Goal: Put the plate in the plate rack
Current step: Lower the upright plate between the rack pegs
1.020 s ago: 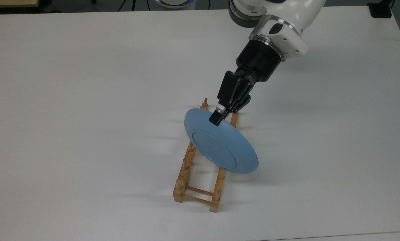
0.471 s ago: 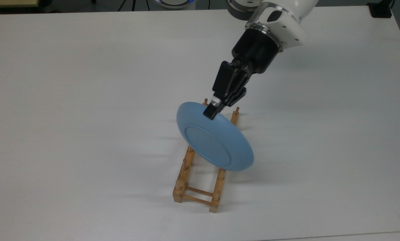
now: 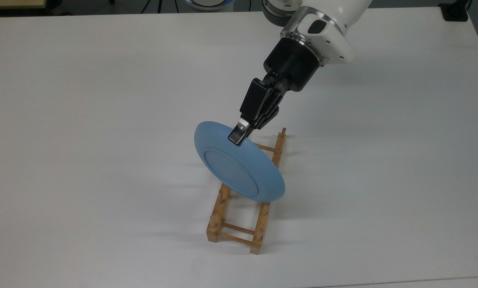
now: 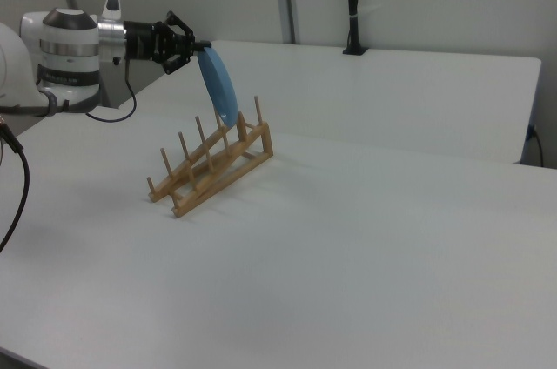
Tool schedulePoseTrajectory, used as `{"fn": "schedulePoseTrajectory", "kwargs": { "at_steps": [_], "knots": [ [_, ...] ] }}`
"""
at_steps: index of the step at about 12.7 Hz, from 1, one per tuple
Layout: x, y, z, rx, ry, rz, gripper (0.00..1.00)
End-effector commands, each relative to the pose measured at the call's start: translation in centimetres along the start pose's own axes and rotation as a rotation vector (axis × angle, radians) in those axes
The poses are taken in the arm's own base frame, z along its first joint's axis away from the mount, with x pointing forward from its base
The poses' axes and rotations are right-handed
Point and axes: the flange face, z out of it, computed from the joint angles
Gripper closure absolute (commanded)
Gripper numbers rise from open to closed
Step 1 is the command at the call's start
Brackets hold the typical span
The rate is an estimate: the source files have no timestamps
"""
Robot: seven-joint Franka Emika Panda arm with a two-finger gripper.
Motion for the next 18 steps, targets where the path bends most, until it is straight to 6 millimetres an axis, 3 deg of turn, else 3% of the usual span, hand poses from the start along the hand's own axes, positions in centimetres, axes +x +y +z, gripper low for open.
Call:
{"fn": "schedulePoseTrajectory", "kwargs": {
  "at_steps": [1, 10, 14, 15, 17, 18],
  "knots": [
    [0.0, -0.2, -0.2, 0.025, 0.021, -0.029, 1.00],
    [0.5, -3.0, 0.8, 0.053, 0.015, -0.003, 1.00],
    [0.9, -3.5, 0.5, 0.059, 0.020, 0.083, 0.65],
    [0.9, -3.5, 0.5, 0.059, 0.020, 0.085, 0.50],
    [1.0, -3.5, 0.1, 0.061, 0.024, 0.086, 0.00],
    [1.3, -3.5, -0.3, 0.065, 0.031, 0.107, 0.00]
  ]
}}
